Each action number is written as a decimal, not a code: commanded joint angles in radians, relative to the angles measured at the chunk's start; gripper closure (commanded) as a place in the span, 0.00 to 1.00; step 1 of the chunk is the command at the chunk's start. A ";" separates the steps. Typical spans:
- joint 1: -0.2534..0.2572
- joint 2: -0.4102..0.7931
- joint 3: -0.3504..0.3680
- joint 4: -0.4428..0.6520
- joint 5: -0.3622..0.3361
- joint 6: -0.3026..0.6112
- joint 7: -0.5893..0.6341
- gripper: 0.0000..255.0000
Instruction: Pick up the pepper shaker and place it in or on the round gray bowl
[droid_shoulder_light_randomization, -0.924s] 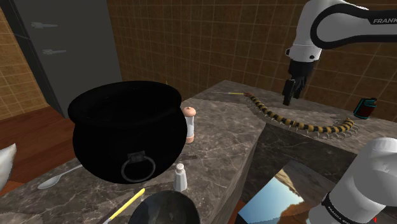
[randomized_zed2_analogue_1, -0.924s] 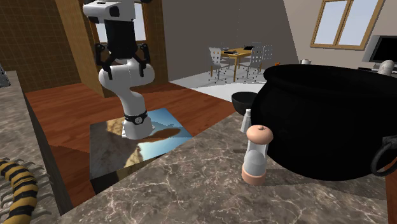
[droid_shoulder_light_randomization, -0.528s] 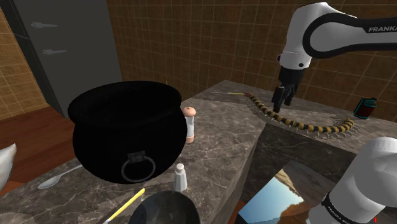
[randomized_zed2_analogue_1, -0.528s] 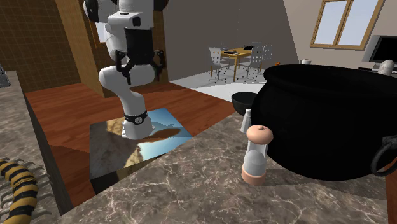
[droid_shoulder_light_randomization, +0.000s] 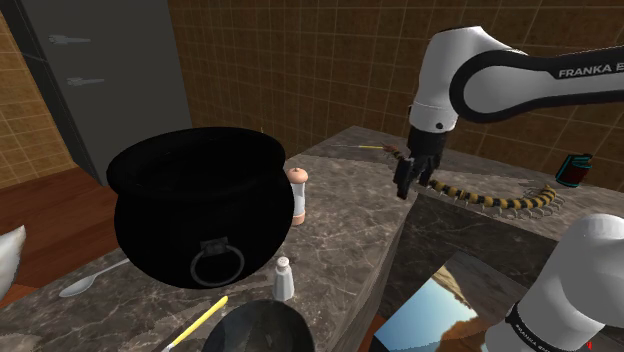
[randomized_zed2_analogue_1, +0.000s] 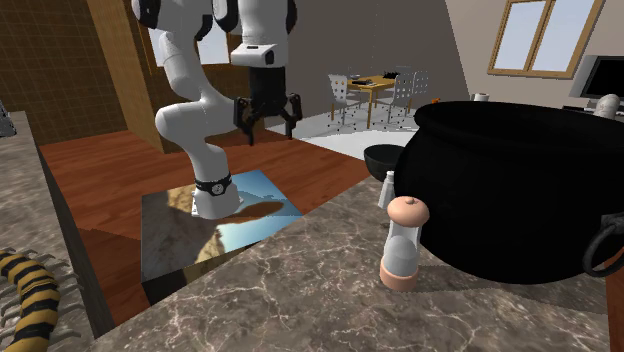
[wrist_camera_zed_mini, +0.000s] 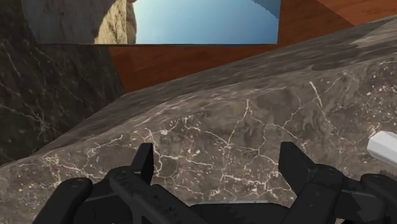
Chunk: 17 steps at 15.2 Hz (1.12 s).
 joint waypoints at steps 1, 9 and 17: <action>0.018 0.037 0.045 0.002 0.029 0.048 0.054 0.00; 0.055 0.227 0.207 0.060 0.081 0.224 0.250 0.00; 0.054 0.484 0.365 0.203 0.010 0.374 0.484 0.00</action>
